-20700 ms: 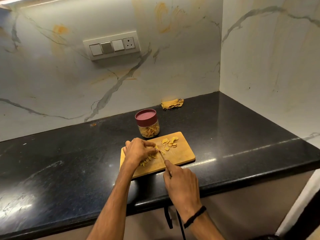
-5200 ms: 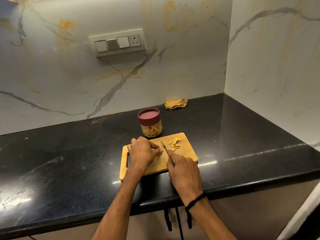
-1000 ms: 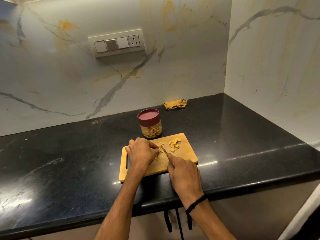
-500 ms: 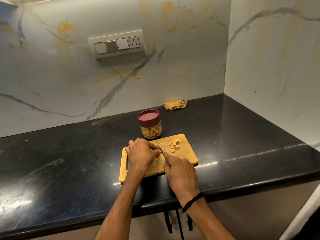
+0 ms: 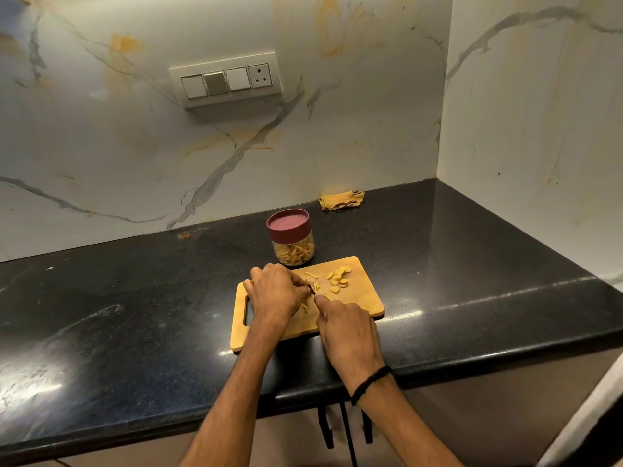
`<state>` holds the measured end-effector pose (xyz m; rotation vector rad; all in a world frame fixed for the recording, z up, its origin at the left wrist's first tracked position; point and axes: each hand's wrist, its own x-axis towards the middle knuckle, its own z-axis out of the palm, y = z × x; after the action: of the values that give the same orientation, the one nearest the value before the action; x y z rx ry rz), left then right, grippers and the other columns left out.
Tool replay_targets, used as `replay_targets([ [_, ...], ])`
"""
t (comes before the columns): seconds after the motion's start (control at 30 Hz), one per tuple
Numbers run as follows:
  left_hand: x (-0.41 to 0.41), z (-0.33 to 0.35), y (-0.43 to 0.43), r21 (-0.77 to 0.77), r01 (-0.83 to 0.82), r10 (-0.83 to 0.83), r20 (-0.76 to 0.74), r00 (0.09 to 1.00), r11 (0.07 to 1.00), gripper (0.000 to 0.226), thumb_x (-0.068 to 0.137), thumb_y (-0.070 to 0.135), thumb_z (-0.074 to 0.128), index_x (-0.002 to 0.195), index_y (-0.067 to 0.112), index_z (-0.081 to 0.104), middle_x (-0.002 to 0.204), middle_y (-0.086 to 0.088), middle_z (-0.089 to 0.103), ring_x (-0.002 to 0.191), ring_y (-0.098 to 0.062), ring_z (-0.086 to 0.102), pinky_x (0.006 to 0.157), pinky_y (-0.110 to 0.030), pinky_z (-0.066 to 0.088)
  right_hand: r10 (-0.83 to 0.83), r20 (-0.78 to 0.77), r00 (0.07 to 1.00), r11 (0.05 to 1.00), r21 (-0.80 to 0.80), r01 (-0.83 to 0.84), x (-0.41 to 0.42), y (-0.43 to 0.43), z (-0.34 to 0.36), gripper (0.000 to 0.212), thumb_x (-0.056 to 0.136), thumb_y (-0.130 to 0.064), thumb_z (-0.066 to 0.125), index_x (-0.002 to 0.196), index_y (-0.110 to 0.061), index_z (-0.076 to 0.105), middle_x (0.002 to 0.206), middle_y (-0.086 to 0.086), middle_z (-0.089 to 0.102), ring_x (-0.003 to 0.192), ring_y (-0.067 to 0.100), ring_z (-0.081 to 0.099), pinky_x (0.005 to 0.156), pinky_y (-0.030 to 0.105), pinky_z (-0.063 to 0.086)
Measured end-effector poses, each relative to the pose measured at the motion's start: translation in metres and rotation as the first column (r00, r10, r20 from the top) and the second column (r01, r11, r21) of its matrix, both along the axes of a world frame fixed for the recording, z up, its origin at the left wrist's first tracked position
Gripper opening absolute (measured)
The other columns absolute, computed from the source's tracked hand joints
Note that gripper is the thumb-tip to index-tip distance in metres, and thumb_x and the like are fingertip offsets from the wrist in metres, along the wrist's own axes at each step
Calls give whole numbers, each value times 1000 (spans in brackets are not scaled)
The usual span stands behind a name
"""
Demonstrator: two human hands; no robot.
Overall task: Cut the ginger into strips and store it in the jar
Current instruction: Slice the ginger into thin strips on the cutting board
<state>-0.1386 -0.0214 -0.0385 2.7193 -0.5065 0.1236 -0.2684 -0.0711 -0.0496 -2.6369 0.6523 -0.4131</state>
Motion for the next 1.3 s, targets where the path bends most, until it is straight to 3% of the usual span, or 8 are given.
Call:
replay_targets([
  [0.37, -3, 3, 4, 6, 3, -3, -22, 1000, 1000, 22, 83, 42, 78, 101, 29, 80, 118, 2, 63, 115, -21, 40, 98, -41, 33, 13, -93, 996, 998, -62, -18, -30, 6, 7, 35, 103, -20, 42, 138, -24, 44, 110, 6, 63, 99, 22, 62, 65, 29, 39],
  [0.47, -2, 5, 6, 29, -4, 4, -3, 1000, 1000, 21, 85, 40, 77, 103, 30, 79, 123, 1, 61, 117, -22, 40, 100, -41, 32, -2, -73, 997, 1000, 15, 3, -37, -1, 11, 41, 103, -23, 43, 143, -31, 42, 117, 3, 62, 104, 22, 60, 77, 31, 49],
  [0.57, -1, 9, 8, 17, 4, -4, -1, 1000, 1000, 21, 86, 40, 77, 104, 31, 79, 125, 0, 60, 118, -23, 40, 100, -42, 32, -39, 15, 999, 995, 90, 38, -46, -4, 17, 40, 104, -30, 40, 144, -35, 43, 118, -1, 63, 106, 19, 60, 84, 30, 50],
  [0.73, 3, 9, 11, -38, 16, -16, 4, 1000, 999, 21, 88, 39, 75, 107, 31, 78, 125, 0, 63, 117, -23, 41, 96, -40, 34, -123, 44, 991, 988, 105, 117, -45, -4, 12, 42, 105, -30, 36, 147, -35, 36, 111, 0, 64, 97, 16, 60, 75, 27, 47],
  [0.93, 16, -3, 13, -171, 38, -43, -21, 999, 985, 20, 89, 41, 72, 106, 32, 78, 116, 6, 70, 118, -21, 48, 93, -40, 34, -39, 98, 994, 990, 141, 25, -50, 15, -1, 45, 105, -32, 36, 149, -35, 28, 86, -7, 54, 74, 8, 49, 66, 18, 35],
  [1.07, 20, -9, 13, -213, 36, -42, -27, 999, 976, 22, 91, 41, 71, 109, 31, 78, 116, 6, 72, 120, -21, 52, 98, -44, 38, -106, 79, 991, 989, 112, 97, -50, 13, -3, 47, 105, -31, 35, 151, -34, 24, 85, -6, 51, 73, 9, 46, 65, 18, 33],
  [1.2, 24, -8, 13, -216, 37, -37, 2, 999, 976, 20, 94, 38, 68, 110, 30, 77, 117, 6, 71, 120, -22, 53, 99, -45, 38, -40, 103, 994, 988, 151, 24, -43, 19, -1, 44, 105, -35, 36, 148, -37, 31, 85, -7, 55, 73, 8, 48, 65, 19, 35],
  [1.3, 28, -7, 10, -222, 54, -57, -5, 998, 973, 20, 94, 36, 68, 110, 29, 77, 115, 6, 72, 117, -21, 56, 102, -46, 42, -135, 109, 985, 985, 124, 121, -31, 6, -3, 42, 105, -33, 35, 147, -35, 34, 97, -4, 65, 82, 11, 59, 70, 24, 46],
])
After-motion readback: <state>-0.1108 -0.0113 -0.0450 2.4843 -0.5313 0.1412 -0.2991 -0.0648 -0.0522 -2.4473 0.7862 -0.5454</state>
